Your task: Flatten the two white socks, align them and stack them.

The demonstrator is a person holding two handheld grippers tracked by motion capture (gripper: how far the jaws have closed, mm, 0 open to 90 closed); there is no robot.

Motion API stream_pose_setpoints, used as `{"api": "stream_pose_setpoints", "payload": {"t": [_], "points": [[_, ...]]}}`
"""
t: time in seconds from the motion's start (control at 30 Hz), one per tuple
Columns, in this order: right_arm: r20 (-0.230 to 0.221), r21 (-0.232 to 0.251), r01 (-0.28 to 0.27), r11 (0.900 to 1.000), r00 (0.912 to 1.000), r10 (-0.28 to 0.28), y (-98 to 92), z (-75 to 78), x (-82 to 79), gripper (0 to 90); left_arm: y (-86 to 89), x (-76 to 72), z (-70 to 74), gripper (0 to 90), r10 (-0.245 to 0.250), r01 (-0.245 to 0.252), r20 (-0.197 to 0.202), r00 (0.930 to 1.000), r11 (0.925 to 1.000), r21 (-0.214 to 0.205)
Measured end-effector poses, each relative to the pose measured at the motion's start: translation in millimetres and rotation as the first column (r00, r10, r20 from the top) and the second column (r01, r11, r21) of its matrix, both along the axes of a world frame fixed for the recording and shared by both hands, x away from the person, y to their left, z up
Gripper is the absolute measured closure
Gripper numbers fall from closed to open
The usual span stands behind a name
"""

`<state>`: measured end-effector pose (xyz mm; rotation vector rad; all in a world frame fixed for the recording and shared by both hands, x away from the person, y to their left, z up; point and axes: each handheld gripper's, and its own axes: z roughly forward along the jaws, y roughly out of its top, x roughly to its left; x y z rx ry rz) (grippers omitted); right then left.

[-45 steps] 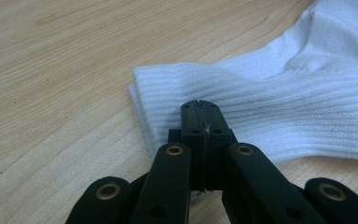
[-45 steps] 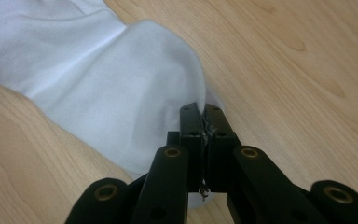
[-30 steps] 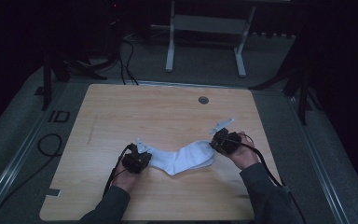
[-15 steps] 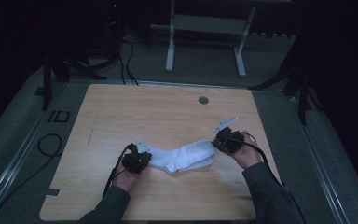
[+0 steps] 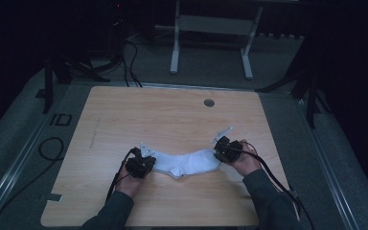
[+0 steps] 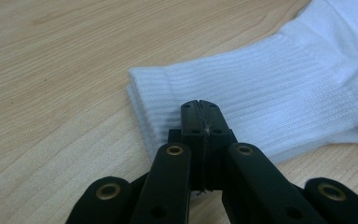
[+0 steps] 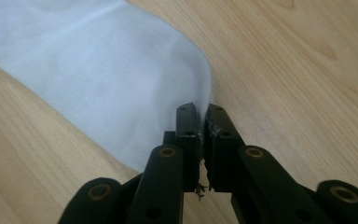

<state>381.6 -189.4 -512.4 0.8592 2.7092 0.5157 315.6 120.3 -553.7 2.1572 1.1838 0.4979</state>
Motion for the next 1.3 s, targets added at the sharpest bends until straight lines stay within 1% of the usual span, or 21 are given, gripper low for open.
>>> {"api": "stream_pose_setpoints", "payload": {"t": [0.07, 0.13, 0.17, 0.27, 0.3, 0.43, 0.6, 0.67, 0.83, 0.9, 1.17, 1.3], "points": [[-0.007, -0.005, 0.003, 1.0, 1.0, -0.003, -0.5, -2.5, 0.7, 80.4, 0.1, 0.0, 0.0, 90.0, 0.001, -0.001, 0.0, 1.0, 1.0, -0.002], [-0.003, -0.002, 0.005, 1.0, 1.0, -0.005, -1.3, -2.6, 0.8, 73.1, 0.4, 0.1, 0.0, 90.0, 0.002, -0.002, -0.002, 1.0, 1.0, -0.007], [0.008, 0.003, 0.006, 1.0, 1.0, -0.006, -2.3, -1.2, 0.4, 69.6, 0.8, 0.3, 0.0, 90.0, 0.002, -0.002, -0.003, 1.0, 0.9999, -0.01], [0.012, 0.047, 0.011, 0.9988, 0.9999, -0.012, -5.3, 5.5, 0.2, 62.7, 2.4, 0.7, -0.2, 90.0, 0.002, -0.002, -0.005, 1.0, 0.9996, -0.027], [0.017, 0.055, 0.011, 0.9984, 0.9998, -0.012, -6.4, 7.8, 0.3, 60.1, 2.6, 0.8, -0.2, 89.9, 0.001, -0.001, -0.006, 1.0, 0.9996, -0.029], [0.031, 0.084, 0.012, 0.9964, 0.9994, -0.015, -10.0, 16.1, 0.3, 55.5, 3.6, 0.9, 0.7, 89.9, 0.003, -0.003, -0.009, 1.0, 0.999, -0.046], [0.051, 0.119, 0.018, 0.9928, 0.9984, -0.024, -13.1, 24.0, -0.6, 54.9, 4.8, 0.6, 2.8, 89.8, -0.002, 0.002, -0.006, 1.0, 0.9983, -0.058], [0.059, 0.126, 0.022, 0.9918, 0.9978, -0.03, -14.8, 26.0, -0.3, 54.6, 5.8, 0.4, 4.6, 89.8, -0.004, 0.004, -0.001, 1.0, 0.998, -0.063], [0.068, 0.137, 0.035, 0.9899, 0.9967, -0.045, -18.3, 29.5, 0.4, 53.3, 10.0, -1.1, 11.5, 89.8, 0.005, -0.004, 0.018, 0.9998, 0.9959, -0.09], [0.073, 0.146, 0.045, 0.9882, 0.9957, -0.056, -19.6, 30.9, 0.8, 52.9, 12.0, -1.3, 13.7, 89.8, 0.007, -0.005, 0.022, 0.9997, 0.9957, -0.093], [0.08, 0.151, 0.062, 0.9866, 0.994, -0.074, -22.8, 32.8, 2.5, 51.1, 21.8, -0.6, 19.1, 89.7, 0.039, -0.035, 0.033, 0.9987, 0.9935, -0.108], [0.081, 0.148, 0.063, 0.9869, 0.9938, -0.076, -23.8, 32.4, 3.4, 50.7, 28.8, 0.5, 22.0, 89.7, 0.054, -0.05, 0.037, 0.9978, 0.9928, -0.109]]}}
